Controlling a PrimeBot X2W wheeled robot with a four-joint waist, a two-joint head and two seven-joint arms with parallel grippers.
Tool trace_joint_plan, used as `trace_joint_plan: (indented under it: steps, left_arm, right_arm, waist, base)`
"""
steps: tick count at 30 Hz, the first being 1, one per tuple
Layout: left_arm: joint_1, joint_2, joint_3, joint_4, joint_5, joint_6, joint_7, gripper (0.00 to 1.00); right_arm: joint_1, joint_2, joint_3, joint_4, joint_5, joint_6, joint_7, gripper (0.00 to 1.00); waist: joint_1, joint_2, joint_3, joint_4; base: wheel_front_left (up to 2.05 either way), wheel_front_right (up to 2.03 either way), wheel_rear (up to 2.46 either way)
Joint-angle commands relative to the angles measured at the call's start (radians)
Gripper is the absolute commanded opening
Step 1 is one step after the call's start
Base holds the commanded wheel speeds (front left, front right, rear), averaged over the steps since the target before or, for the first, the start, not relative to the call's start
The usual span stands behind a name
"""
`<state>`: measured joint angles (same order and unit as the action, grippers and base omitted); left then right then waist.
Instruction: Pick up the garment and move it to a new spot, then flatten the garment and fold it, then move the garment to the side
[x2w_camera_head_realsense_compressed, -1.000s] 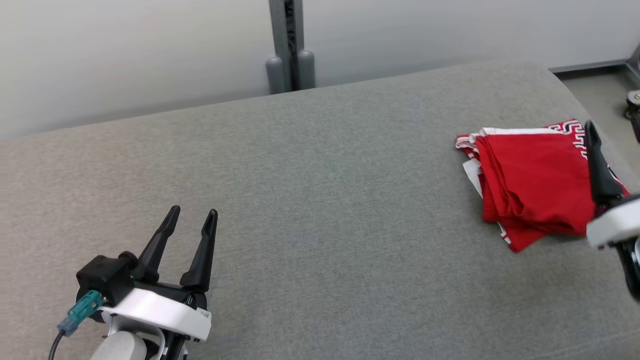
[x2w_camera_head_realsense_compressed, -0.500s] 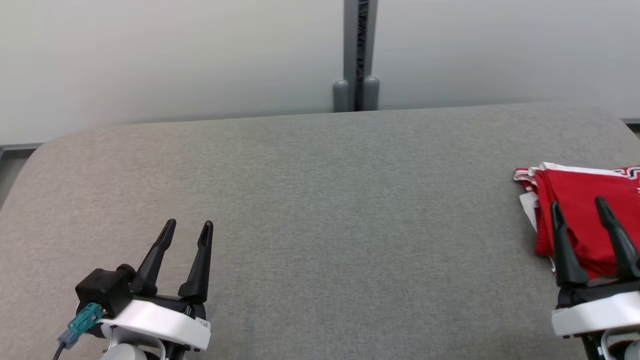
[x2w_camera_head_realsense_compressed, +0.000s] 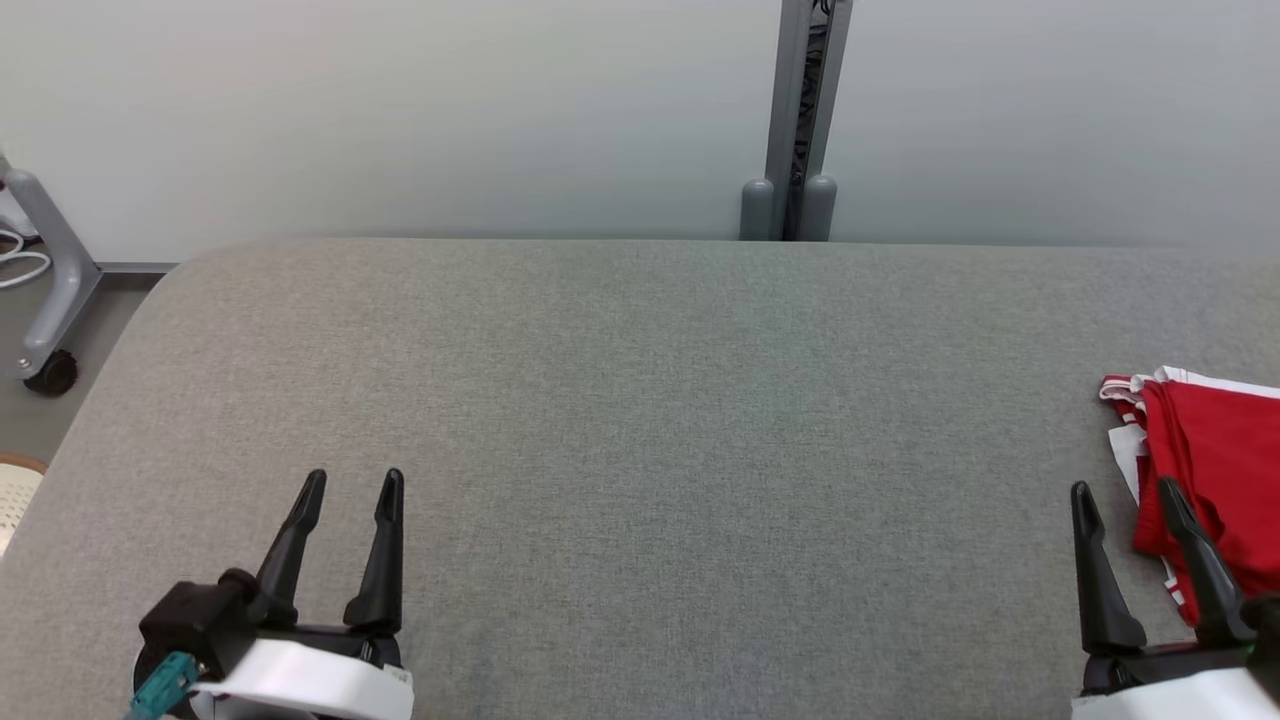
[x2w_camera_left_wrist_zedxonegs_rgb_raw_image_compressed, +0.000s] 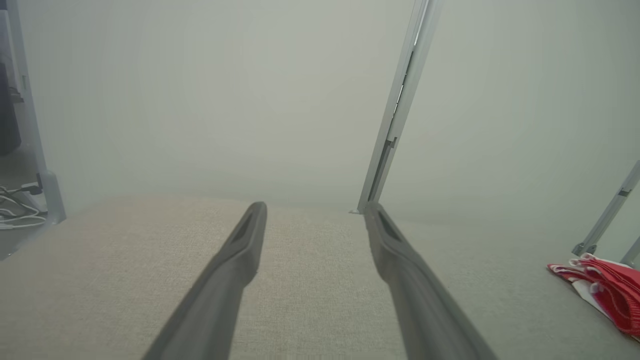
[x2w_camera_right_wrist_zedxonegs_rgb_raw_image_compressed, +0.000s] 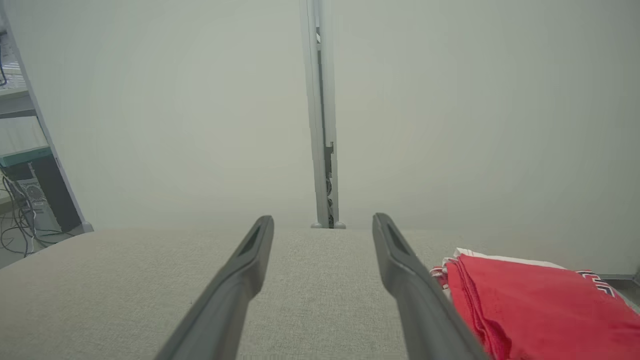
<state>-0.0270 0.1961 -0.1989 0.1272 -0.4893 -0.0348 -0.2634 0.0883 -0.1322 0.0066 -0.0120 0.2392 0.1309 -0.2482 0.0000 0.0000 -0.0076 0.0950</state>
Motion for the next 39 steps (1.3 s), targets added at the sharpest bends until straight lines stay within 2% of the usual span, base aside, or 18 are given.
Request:
trace_joint_plan:
  steps: [1,20,39]
  left_arm:
    - [0.017,-0.009,0.019,-0.006,0.021,-0.009,-0.001,1.00]
    - [0.074,-0.084,0.102,0.023,0.170,-0.055,-0.001,1.00]
    - [0.067,-0.109,0.131,0.033,0.210,-0.085,-0.001,1.00]
  right_arm:
    - [0.024,0.009,-0.017,-0.008,0.001,0.000,-0.013,1.00]
    - [0.059,0.035,0.007,-0.016,-0.002,0.000,-0.018,1.00]
    - [0.039,0.044,0.022,-0.002,0.001,0.000,-0.019,1.00]
  waist:
    - [0.0000,0.0000,-0.004,0.003]
    - [0.0000,0.0000,-0.035,-0.034]
    - [0.0000,0.0000,-0.022,-0.046]
  base:
    - [0.00,0.00,0.00]
    - [0.00,0.00,0.00]
    - [0.00,0.00,0.00]
